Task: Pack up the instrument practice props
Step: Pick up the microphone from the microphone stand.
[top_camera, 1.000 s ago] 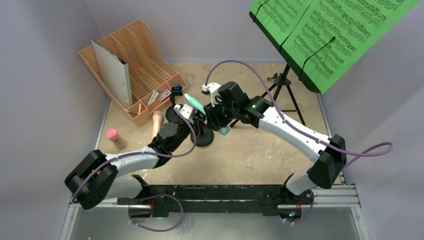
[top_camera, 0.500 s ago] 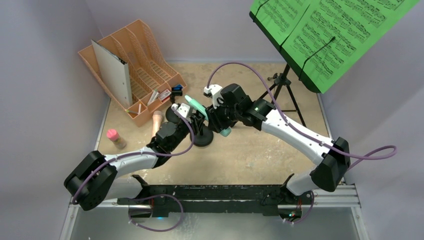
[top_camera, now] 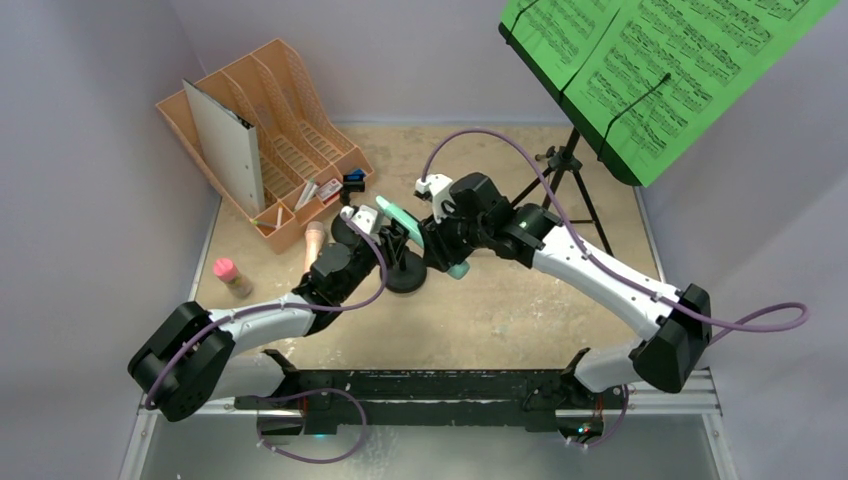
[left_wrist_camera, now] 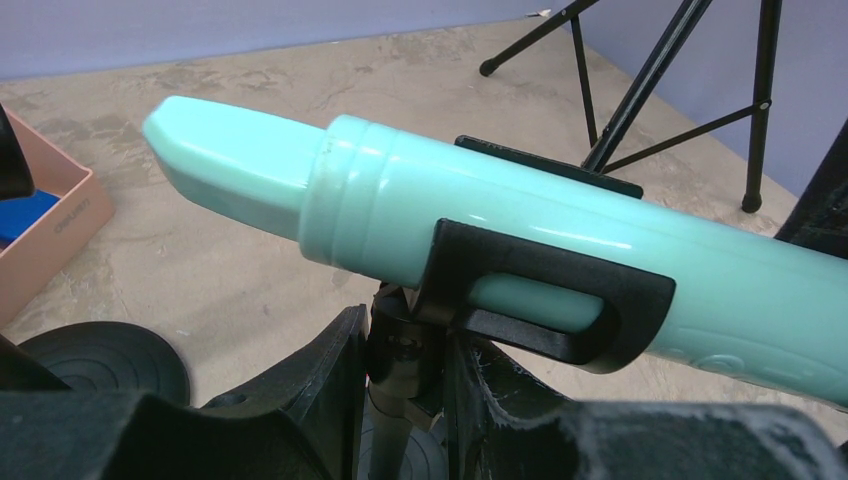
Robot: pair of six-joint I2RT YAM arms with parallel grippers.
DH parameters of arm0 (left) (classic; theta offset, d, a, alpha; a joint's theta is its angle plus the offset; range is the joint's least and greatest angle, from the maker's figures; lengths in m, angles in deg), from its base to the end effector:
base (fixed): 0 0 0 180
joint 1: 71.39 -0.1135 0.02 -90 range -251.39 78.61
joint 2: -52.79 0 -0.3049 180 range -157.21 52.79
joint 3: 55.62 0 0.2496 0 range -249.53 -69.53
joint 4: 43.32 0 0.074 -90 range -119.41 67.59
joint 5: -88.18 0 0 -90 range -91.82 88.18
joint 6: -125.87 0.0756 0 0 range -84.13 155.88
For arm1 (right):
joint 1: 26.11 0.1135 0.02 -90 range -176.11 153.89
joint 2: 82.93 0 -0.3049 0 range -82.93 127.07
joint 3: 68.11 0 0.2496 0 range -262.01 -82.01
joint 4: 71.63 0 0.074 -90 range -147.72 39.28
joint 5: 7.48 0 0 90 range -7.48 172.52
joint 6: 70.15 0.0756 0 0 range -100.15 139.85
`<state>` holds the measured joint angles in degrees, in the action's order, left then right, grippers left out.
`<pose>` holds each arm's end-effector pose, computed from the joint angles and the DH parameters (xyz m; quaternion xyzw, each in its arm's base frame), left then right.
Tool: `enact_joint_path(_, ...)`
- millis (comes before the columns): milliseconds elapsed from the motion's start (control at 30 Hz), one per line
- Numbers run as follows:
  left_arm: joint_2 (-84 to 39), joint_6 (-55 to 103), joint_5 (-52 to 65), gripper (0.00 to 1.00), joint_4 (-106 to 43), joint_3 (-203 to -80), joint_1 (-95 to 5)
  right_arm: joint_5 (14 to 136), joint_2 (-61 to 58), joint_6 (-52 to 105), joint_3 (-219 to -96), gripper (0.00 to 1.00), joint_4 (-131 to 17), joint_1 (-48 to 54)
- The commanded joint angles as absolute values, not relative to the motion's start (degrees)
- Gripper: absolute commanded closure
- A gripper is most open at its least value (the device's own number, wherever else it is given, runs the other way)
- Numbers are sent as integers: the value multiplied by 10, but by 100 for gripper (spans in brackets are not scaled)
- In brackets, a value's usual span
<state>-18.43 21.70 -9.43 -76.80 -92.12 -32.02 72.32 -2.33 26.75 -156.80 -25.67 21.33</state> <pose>0.2196 -0.1673 0.2568 0.1103 0.7061 -0.2720 0.6444 0.2164 0.2554 0.3583 -0.3466 0.8258 0.2709 0.3529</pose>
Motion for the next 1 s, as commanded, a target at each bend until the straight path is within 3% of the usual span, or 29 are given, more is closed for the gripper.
enact_joint_path(0,-184,206,-275,100,-756,-908,-387,651,-79,278,-1546,100,-72,220)
enact_joint_path(567,-189,218,-225,100,-778,-906,-386,651,-117,295,-1521,100,-68,221)
enact_joint_path(967,-216,219,-115,100,-833,-918,-369,777,-167,341,-1534,100,-122,221)
